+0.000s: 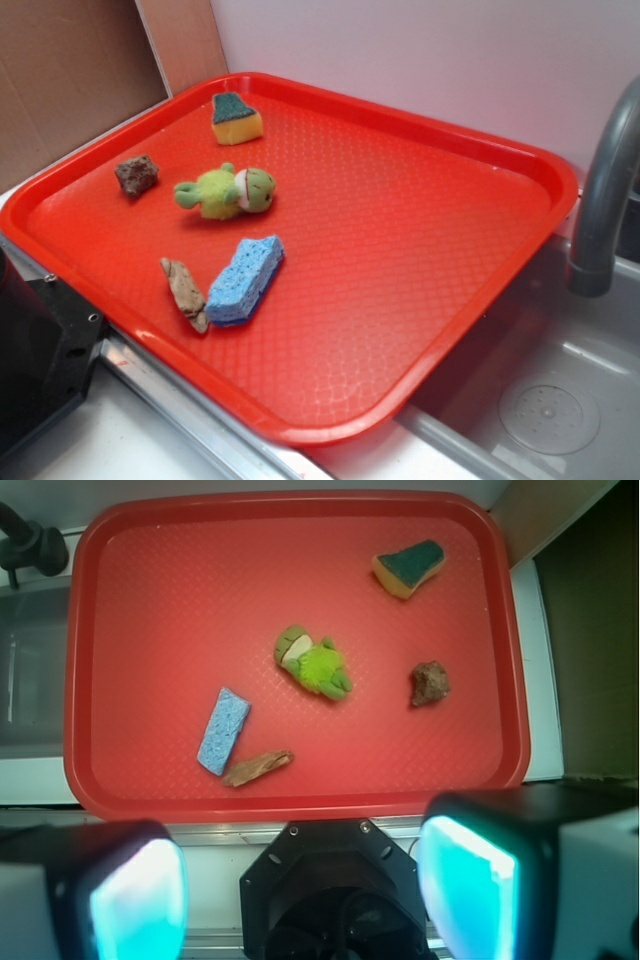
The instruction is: Grab the green sponge.
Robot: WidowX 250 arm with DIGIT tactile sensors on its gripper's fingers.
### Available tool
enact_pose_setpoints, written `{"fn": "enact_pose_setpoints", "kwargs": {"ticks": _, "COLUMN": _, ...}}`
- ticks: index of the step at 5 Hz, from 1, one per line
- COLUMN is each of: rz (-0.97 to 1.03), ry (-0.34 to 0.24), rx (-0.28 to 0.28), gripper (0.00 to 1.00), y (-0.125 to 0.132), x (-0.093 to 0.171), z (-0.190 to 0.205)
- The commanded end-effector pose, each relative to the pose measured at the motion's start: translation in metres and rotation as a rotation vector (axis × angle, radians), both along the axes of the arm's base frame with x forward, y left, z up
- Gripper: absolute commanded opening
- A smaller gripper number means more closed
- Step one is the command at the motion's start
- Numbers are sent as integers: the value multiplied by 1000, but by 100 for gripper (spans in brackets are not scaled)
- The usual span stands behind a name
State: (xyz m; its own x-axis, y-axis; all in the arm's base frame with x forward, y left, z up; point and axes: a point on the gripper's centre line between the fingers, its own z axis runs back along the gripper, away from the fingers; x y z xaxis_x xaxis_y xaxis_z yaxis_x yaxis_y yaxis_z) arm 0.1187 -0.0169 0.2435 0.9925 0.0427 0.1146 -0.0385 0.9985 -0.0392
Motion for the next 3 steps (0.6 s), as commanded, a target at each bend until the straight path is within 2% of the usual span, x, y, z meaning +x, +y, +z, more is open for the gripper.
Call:
{"fn": "enact_pose_setpoints", "kwargs": {"ticks": 1, "rz": 0, "ry": 0, "rx": 0, "gripper": 100, "y": 0, "x": 0, "z": 0}}
{"fn": "enact_pose_setpoints", "kwargs": {"ticks": 2, "rz": 138, "ry": -25, "rx": -51, "gripper": 100, "y": 14, "x": 8, "z": -5}}
{"fn": "enact_pose_setpoints", "kwargs": {"ticks": 3, "rz": 369, "ry": -36, "rx": -4, "gripper": 100, "y": 37, "x": 21, "z": -23}}
